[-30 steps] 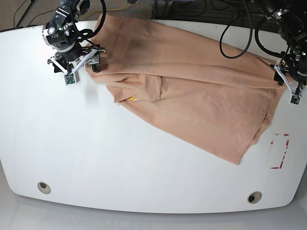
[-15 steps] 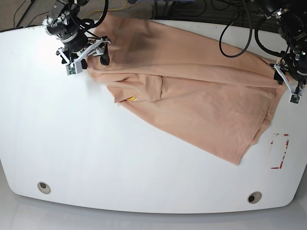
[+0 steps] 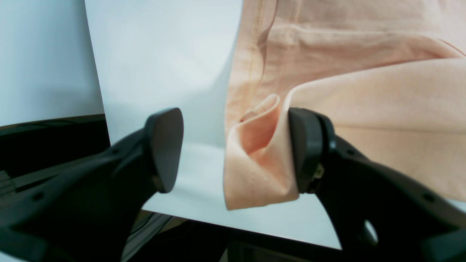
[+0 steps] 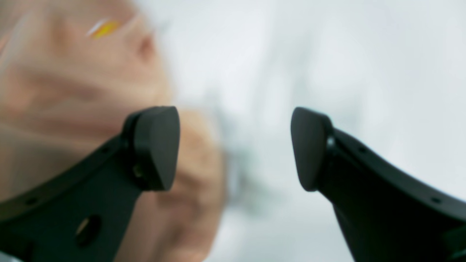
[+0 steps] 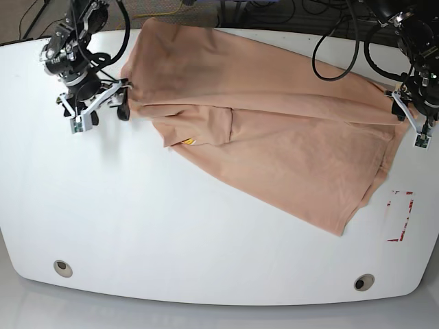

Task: Layout the t-shirt on the table in an organized manner, then fold the t-shirt properly
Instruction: 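Regrasp the shirt edge with the right gripper and pull it outward, then regrasp the shirt corner with the left gripper and tug it taut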

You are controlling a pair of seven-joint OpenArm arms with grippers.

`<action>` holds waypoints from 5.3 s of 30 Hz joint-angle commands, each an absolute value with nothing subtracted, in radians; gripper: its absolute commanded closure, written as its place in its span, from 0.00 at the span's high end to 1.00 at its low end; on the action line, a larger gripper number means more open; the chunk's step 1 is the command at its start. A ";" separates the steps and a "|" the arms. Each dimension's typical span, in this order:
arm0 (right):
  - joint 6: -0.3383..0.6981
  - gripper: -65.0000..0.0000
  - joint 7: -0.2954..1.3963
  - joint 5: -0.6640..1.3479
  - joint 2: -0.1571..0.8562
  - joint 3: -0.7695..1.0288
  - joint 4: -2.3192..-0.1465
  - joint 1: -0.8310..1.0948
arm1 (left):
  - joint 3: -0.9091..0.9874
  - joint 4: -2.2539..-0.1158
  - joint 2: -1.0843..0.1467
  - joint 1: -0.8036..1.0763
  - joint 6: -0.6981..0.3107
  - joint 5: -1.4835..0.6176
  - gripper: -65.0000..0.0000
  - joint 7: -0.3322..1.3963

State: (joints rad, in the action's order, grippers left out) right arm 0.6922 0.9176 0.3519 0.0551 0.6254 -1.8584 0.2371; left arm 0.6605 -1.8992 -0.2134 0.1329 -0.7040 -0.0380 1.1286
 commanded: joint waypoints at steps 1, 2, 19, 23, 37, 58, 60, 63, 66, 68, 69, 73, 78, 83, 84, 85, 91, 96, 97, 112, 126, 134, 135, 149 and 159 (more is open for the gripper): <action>0.698 0.71 0.911 0.367 0.091 0.630 -1.813 0.214 | 0.642 -1.916 -0.231 0.125 -0.698 -0.039 0.59 1.115; 0.698 0.71 0.911 0.371 0.101 0.630 -1.794 0.208 | 0.636 -1.916 -0.231 0.125 -0.698 -0.039 0.59 1.115; 0.698 0.71 0.984 0.562 0.105 0.604 -1.821 0.265 | 0.628 -1.916 -0.232 0.125 -0.698 -0.041 0.59 1.115; 0.698 0.71 1.003 0.588 0.099 0.604 -1.834 0.277 | 0.628 -1.916 -0.232 0.125 -0.698 -0.041 0.59 1.115; 0.698 0.71 1.000 0.587 0.091 0.602 -1.745 0.275 | 0.628 -1.916 -0.231 0.125 -0.698 -0.041 0.59 1.115; 0.698 0.43 1.000 0.587 0.082 0.568 -1.725 0.277 | 0.627 -1.916 -0.234 0.124 -0.698 -0.041 0.59 1.115; 0.698 0.38 1.000 0.587 0.085 0.545 -1.727 0.277 | 0.627 -1.916 -0.234 0.124 -0.698 -0.041 0.59 1.115; 0.698 0.33 1.000 0.587 0.081 0.519 -1.727 0.277 | 0.627 -1.916 -0.232 0.124 -0.698 -0.041 0.59 1.115; 0.698 0.30 1.000 0.587 0.079 0.498 -1.727 0.282 | 0.627 -1.916 -0.232 0.124 -0.698 -0.041 0.59 1.115; 0.698 0.29 1.000 0.587 0.079 0.486 -1.727 0.283 | 0.627 -1.916 -0.232 0.124 -0.698 -0.041 0.59 1.115; 0.698 0.26 1.000 0.587 0.077 0.481 -1.727 0.285 | 0.627 -1.916 -0.232 0.124 -0.698 -0.041 0.59 1.115; 0.698 0.11 1.000 0.587 0.077 0.481 -1.727 0.285 | 0.628 -1.916 -0.232 0.124 -0.698 -0.041 0.59 1.115; 0.698 0.00 1.000 0.585 0.079 0.484 -1.735 0.286 | 0.630 -1.916 -0.232 0.124 -0.698 -0.041 0.56 1.115; 0.698 0.00 1.004 0.585 0.087 0.493 -1.781 0.288 | 0.631 -1.916 -0.232 0.124 -0.698 -0.041 0.28 1.115; 0.698 0.00 1.006 0.585 0.087 0.504 -1.799 0.288 | 0.631 -1.916 -0.232 0.124 -0.698 -0.041 0.22 1.115; 0.698 0.00 1.009 0.585 0.087 0.513 -1.814 0.288 | 0.631 -1.916 -0.232 0.124 -0.698 -0.041 0.18 1.115; 0.698 0.00 1.043 0.585 0.087 0.542 -1.920 0.286 | 0.628 -1.916 -0.234 0.124 -0.698 -0.039 0.00 1.115; 0.698 0.00 1.047 0.587 0.087 0.541 -1.968 0.283 | 0.627 -1.916 -0.234 0.124 -0.698 -0.039 0.00 1.115; 0.698 0.00 1.047 0.587 0.087 0.541 -1.972 0.282 | 0.627 -1.917 -0.234 0.124 -0.698 -0.041 0.00 1.115; 0.698 0.00 1.047 0.588 0.166 0.590 -1.988 0.214 | 0.634 -1.916 -0.232 0.090 -0.698 -0.041 0.00 1.121; 0.698 0.00 1.047 0.587 0.206 0.596 -1.991 0.179 | 0.708 -1.914 -0.170 0.096 -0.698 -0.044 0.62 1.122; 0.698 0.00 1.047 0.587 0.177 0.595 -1.989 0.180 | 0.717 -1.913 -0.114 0.097 -0.698 -0.070 0.69 1.196; 0.698 0.00 1.047 0.587 0.174 0.595 -1.989 0.180 | 0.717 -1.913 -0.113 0.099 -0.698 -0.077 0.69 1.201; 0.698 0.00 1.047 0.587 0.171 0.593 -1.989 0.185 | 0.713 -1.845 -0.097 0.174 -0.698 -0.188 0.69 1.204; 0.698 0.00 1.047 0.587 0.171 0.593 -1.989 0.185 | 0.673 -1.791 -0.127 0.222 -0.698 -0.294 0.69 1.204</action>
State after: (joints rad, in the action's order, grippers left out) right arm 0.6964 1.0744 0.5732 0.1585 0.5892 -1.9694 0.1928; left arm 0.6903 -1.7874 -0.1017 0.2253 -0.6987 -0.2745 1.2152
